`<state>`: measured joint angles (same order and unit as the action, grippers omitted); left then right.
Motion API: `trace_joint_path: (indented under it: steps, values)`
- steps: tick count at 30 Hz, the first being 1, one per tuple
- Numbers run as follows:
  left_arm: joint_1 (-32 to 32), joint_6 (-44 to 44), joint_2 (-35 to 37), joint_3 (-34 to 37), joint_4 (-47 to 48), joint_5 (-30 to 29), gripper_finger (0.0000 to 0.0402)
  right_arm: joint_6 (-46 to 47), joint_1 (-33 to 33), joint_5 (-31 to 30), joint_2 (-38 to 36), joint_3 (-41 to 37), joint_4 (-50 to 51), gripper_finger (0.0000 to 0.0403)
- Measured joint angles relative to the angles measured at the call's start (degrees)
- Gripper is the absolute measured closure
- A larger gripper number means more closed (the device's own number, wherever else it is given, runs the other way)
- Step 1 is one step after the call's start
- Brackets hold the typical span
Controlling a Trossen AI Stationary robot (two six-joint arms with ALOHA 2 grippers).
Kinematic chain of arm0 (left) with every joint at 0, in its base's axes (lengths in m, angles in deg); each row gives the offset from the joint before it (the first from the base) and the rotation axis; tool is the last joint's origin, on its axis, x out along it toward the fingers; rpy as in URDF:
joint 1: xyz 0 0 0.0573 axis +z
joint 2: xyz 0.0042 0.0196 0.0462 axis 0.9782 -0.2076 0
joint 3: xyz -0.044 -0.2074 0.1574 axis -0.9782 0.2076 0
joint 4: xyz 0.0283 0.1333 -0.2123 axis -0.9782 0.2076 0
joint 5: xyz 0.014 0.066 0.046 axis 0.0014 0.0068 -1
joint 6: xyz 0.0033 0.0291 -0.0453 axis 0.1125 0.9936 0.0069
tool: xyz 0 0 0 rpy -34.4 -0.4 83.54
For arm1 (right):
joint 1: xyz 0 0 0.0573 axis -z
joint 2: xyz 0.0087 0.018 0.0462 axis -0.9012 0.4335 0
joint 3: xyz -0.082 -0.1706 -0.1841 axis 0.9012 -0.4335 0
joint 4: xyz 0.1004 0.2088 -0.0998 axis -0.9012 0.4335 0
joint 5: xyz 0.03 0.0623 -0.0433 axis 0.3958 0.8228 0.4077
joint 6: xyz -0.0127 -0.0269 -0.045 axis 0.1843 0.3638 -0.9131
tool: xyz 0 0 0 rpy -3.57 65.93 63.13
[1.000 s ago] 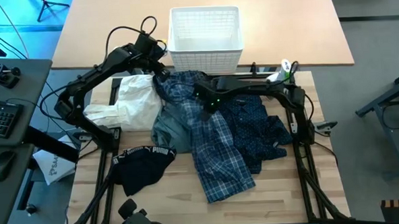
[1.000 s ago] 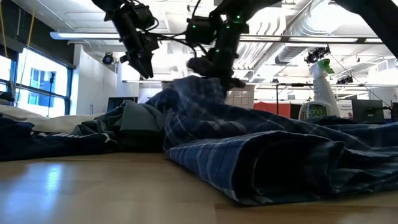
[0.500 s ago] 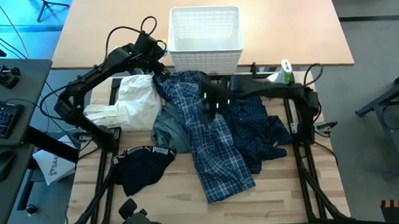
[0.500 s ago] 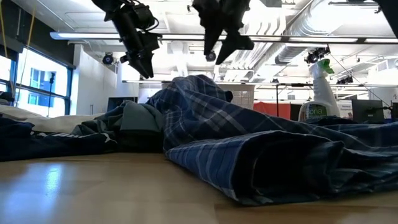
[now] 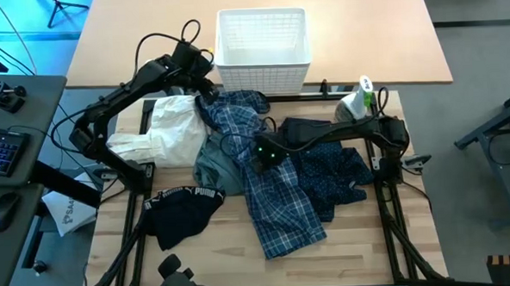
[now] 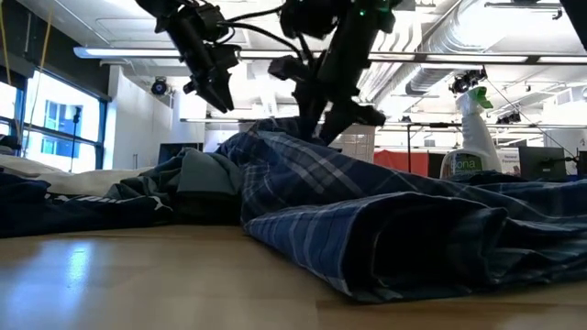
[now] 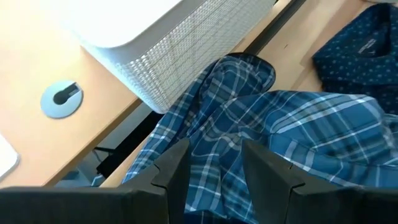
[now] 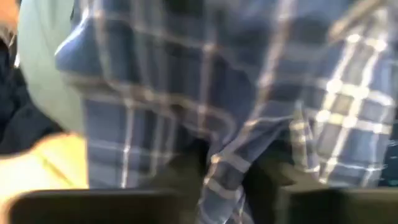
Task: Fold Laundry from Bin
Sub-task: Fold the checkered blue polo
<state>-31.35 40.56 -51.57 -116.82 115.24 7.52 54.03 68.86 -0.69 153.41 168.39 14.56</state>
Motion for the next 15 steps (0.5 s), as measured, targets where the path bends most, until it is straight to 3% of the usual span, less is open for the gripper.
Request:
trace_joint_path:
  steps: [1,3,8,10,12,15]
  values:
    - [-0.02,0.02,0.0,0.01,0.05,0.12,0.0273,-1.48,0.0,1.9,-0.14,0.41,0.65,0.0362]
    - [-0.13,0.02,0.0,0.0,0.33,0.18,0.0273,-5.12,-0.54,5.93,-0.9,2.24,3.14,0.0389]
    - [-0.26,0.05,0.0,0.02,2.55,0.09,0.0273,-15.15,-2.53,18.85,-5.26,5.92,10.66,0.0386]
    - [-0.26,0.51,0.0,0.02,2.61,-0.48,0.0273,-16.8,-2.13,15.68,-6.02,5.91,15.44,0.0398]
    - [-0.26,1.47,-0.11,0.02,2.51,-1.64,0.0273,-16.66,-0.24,8.63,-5.83,5.85,18.95,0.0398]
    - [-0.14,2.37,-0.99,0.02,2.12,-3.76,0.0273,-16.92,3.22,3.91,-3.8,5.84,18.22,0.0398]
